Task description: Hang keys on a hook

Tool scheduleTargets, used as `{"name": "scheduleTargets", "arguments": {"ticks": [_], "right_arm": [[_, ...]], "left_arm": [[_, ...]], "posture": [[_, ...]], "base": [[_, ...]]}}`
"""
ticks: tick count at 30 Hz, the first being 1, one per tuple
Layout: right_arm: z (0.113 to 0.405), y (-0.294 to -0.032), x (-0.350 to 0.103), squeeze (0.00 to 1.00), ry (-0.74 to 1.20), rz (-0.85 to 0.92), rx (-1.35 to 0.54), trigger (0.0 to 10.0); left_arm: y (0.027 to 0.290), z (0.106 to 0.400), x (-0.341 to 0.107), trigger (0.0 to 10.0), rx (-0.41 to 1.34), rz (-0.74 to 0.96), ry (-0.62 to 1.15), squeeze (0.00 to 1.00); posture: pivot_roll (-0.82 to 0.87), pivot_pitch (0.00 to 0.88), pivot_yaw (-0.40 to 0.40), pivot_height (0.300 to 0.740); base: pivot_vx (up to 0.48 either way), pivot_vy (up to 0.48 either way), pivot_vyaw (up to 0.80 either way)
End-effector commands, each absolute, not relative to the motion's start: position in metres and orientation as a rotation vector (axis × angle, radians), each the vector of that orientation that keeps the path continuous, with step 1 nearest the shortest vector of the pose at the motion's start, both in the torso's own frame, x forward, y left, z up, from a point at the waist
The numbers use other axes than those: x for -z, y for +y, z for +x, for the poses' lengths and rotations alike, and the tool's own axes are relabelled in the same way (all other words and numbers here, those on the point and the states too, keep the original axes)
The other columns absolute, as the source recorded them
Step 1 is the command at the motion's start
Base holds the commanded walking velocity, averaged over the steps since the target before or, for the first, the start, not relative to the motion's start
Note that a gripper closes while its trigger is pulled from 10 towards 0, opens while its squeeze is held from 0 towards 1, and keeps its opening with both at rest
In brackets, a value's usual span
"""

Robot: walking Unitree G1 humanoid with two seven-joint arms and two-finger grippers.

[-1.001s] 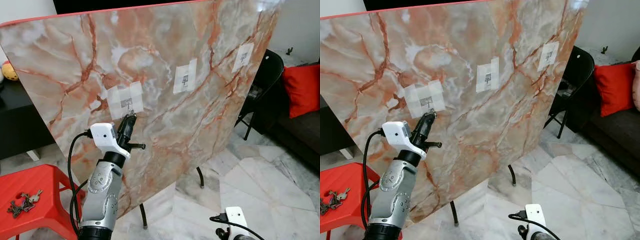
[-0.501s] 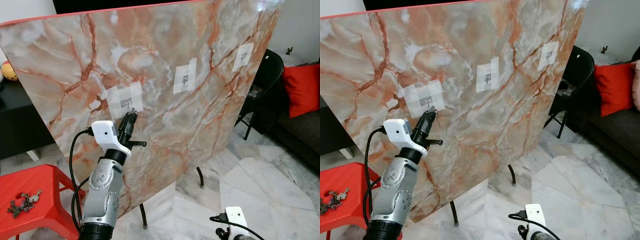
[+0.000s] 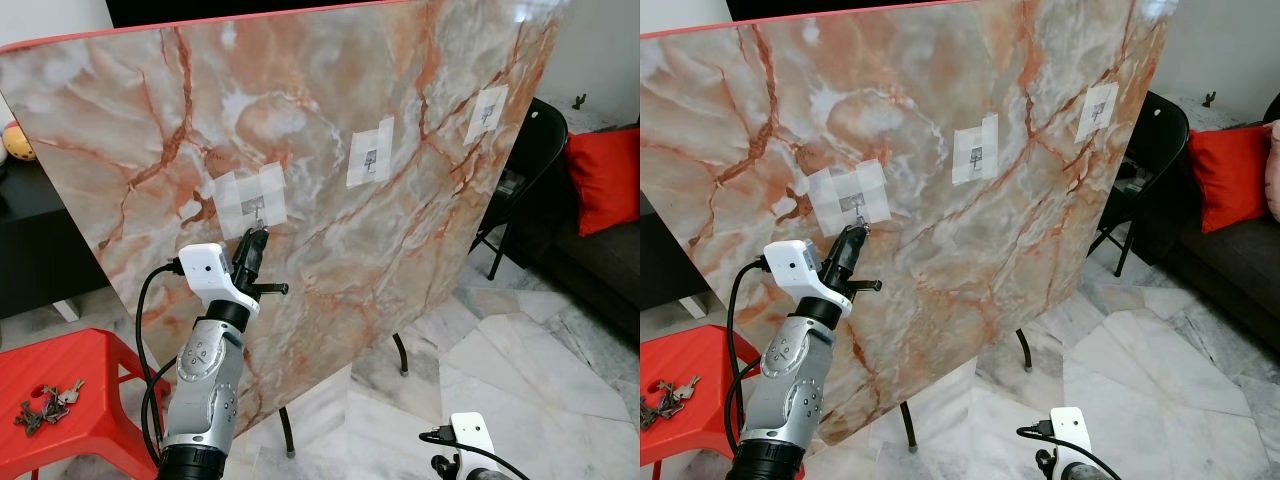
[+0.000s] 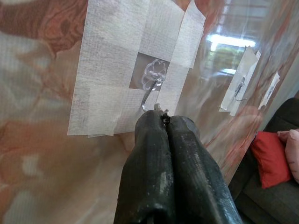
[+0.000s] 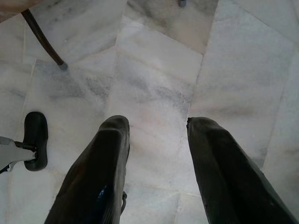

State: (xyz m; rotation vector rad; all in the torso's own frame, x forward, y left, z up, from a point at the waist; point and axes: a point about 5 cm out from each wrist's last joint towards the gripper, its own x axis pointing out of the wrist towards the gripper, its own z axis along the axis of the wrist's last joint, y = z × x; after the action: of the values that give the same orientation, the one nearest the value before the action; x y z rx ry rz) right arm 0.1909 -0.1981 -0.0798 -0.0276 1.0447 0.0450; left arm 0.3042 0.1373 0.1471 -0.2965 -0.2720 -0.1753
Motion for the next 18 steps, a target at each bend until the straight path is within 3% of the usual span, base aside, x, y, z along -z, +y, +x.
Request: {"name": "scheduleTargets", "arguments": {"ticks": [1, 16, 17, 18], "right_arm": [[0.1928, -0.2002, 0.0786, 0.0, 1.043, -0.041, -0.043, 10.0], [0.1925, -0.2003, 0.0787, 0.0, 1.044, -0.044, -0.044, 10.0], [0.1925, -0.2003, 0.0787, 0.0, 1.044, -0.044, -0.044, 10.0], [0.1925, -0.2003, 0.0787, 0.0, 1.044, -0.044, -0.044, 10.0]], "left_arm": [[0.1372, 0.3066, -0.1483, 10.0, 0.169, -0.3, -0.273, 0.0], [0.1414, 0.3097, -0.1471, 10.0, 0.136, -0.328, -0.257, 0.0], [0.142, 0.3097, -0.147, 10.0, 0.133, -0.324, -0.257, 0.85], [0.1421, 0.3097, -0.1467, 10.0, 0.132, -0.324, -0.256, 1.0]], "posture": [[0.09, 0.0, -0.076, 0.74], [0.08, 0.0, -0.076, 0.74], [0.08, 0.0, -0.076, 0.74], [0.08, 0.0, -0.076, 0.74]], "base": [[0.0, 0.0, 0.0], [0.0, 0.0, 0.0], [0.0, 0.0, 0.0], [0.0, 0.0, 0.0]]}}
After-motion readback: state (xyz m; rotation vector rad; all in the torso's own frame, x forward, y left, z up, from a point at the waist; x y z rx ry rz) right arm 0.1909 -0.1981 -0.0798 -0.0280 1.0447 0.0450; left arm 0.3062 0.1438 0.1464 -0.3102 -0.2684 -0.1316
